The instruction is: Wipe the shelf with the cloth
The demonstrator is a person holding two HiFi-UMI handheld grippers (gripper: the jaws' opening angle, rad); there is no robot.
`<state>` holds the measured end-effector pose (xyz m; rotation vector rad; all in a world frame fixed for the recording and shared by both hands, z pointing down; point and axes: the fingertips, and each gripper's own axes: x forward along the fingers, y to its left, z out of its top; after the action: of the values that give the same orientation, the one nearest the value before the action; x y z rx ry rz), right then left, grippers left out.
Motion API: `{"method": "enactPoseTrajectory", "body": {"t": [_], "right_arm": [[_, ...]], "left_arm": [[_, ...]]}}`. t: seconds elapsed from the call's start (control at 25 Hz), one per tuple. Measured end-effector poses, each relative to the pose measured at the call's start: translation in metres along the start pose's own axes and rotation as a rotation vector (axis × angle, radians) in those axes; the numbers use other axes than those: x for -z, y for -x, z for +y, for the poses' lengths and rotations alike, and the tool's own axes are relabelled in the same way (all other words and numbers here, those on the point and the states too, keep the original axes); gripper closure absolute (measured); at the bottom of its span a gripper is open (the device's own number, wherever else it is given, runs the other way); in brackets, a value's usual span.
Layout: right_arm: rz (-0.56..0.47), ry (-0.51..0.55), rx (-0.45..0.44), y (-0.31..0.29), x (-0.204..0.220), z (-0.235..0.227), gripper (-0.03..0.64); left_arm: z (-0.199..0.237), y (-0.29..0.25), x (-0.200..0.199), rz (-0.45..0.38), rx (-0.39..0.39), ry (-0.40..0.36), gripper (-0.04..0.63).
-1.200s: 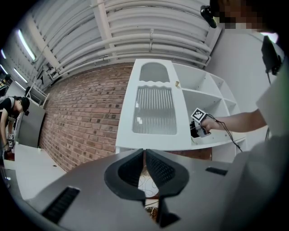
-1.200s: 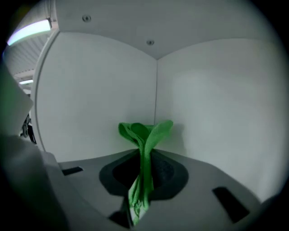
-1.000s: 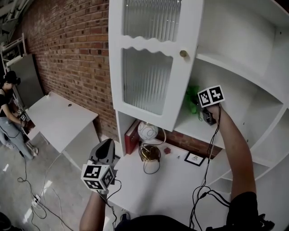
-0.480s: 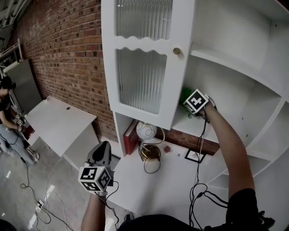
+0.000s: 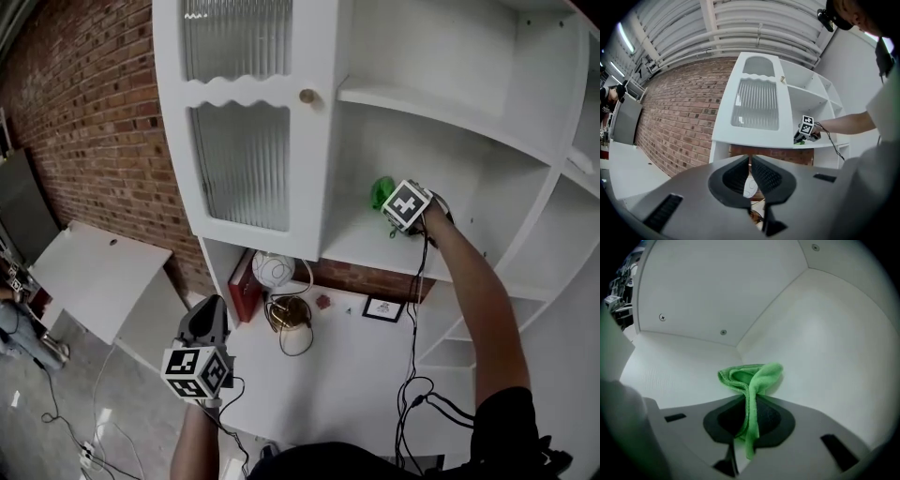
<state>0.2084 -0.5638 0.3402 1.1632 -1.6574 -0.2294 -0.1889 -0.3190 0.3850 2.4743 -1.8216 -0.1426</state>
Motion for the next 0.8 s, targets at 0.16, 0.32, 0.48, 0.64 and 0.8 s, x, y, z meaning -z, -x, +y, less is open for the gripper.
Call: {"method": "enactPoseTrajectory", "body": {"t": [0.16,0.32,0.48,0.64,0.8], "right_arm": [[0.064,-0.034,0.034,0.007,0.046,-0.021,0.574],[0.119,-0.093,0.070,0.016,0.088,-0.040,0.574],[0.160,-0.127,0.097,0.026,0.115,-0.049,0.574],[0.223,-0.130,0.109,0.030,0.135,-0.050,0.574],[0.359,-0.016,0.165,0.033,0.152,-0.053,0.574]], "left_arm": [[-0.021,-0.011,0.006,0.014,0.052,0.003,0.575],[-0.040,-0.019,0.007,0.016,0.093,-0.011,0.575],[-0.053,-0.022,0.006,0.012,0.125,-0.010,0.575],[-0.060,-0.023,0.004,0.011,0.140,-0.011,0.575],[-0.060,-0.020,0.002,0.006,0.147,-0.009,0.575]]}}
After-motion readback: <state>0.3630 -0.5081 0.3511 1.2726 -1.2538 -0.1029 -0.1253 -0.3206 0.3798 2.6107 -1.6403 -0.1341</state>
